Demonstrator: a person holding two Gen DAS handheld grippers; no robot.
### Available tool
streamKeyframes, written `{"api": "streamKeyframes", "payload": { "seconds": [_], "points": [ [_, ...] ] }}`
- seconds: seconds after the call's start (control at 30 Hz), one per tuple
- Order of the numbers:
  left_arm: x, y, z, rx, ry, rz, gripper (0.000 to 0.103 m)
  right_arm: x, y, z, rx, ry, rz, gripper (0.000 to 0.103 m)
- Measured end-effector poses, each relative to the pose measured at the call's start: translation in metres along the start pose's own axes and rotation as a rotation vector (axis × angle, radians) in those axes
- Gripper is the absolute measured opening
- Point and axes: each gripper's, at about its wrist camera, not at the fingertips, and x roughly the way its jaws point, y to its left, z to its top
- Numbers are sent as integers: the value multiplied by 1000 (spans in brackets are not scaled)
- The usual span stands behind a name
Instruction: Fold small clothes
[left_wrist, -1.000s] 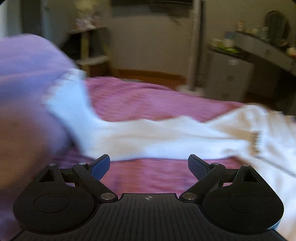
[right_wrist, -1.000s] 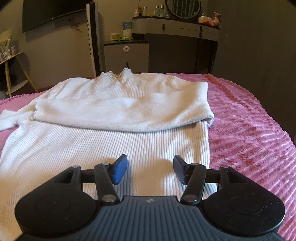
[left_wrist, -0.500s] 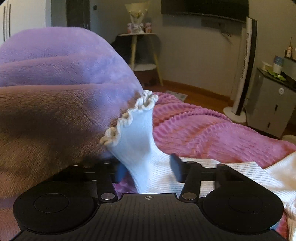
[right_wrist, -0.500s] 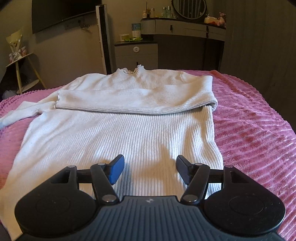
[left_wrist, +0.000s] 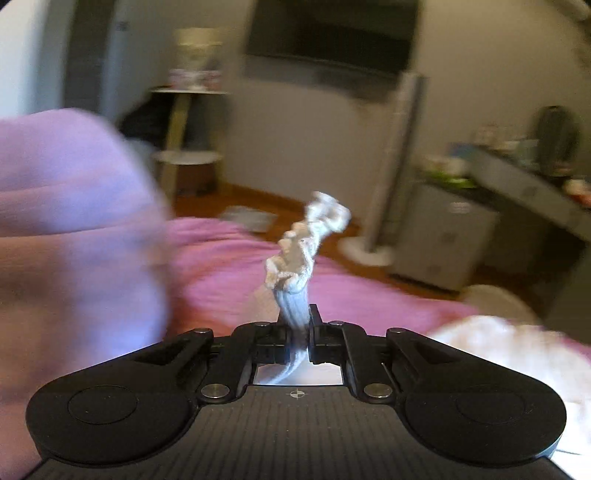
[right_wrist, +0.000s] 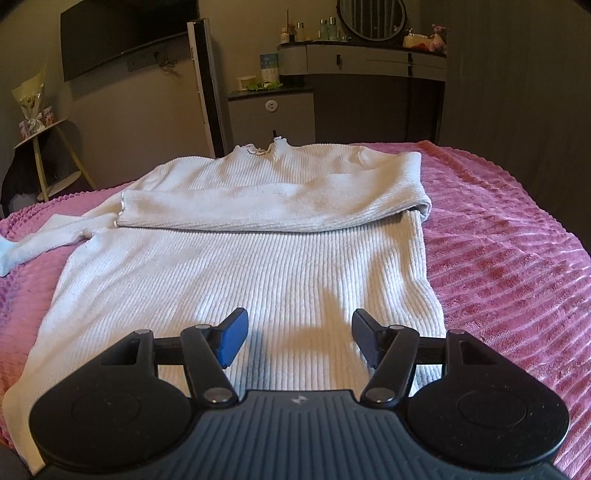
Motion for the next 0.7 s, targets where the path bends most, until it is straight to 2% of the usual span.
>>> {"api": "streamKeyframes", "payload": {
  "seconds": [0.13,0.2,0.23,0.27,0.3,0.4,0.47,0.63,0.7],
  "points": [
    [-17,-65,-11,97,12,-182,11,-1,-1,1,32,-2,17,62],
    [-16,-92,-24,146,50,-256,27,-1,-1,2,48,-3,28,62],
    [-12,-102,-32,169,74,-280,55,-1,-1,3,55,-2,31,62],
    [-9,-109,-40,187,94,-283,70,0,-1,4,60,1,35,62],
    [-10,-112,-48,202,104,-283,69,1,-1,4,62,3,38,62],
    [-12,-104,-62,229,112,-259,68,2,2,9,62,7,63,62],
    [-12,-81,-62,205,104,-214,70,5,8,15,65,6,103,62],
    [5,-31,-55,205,82,4,72,27,36,36,101,33,251,62],
    [17,-14,-52,194,109,42,72,43,51,45,144,62,337,62]
  ]
}}
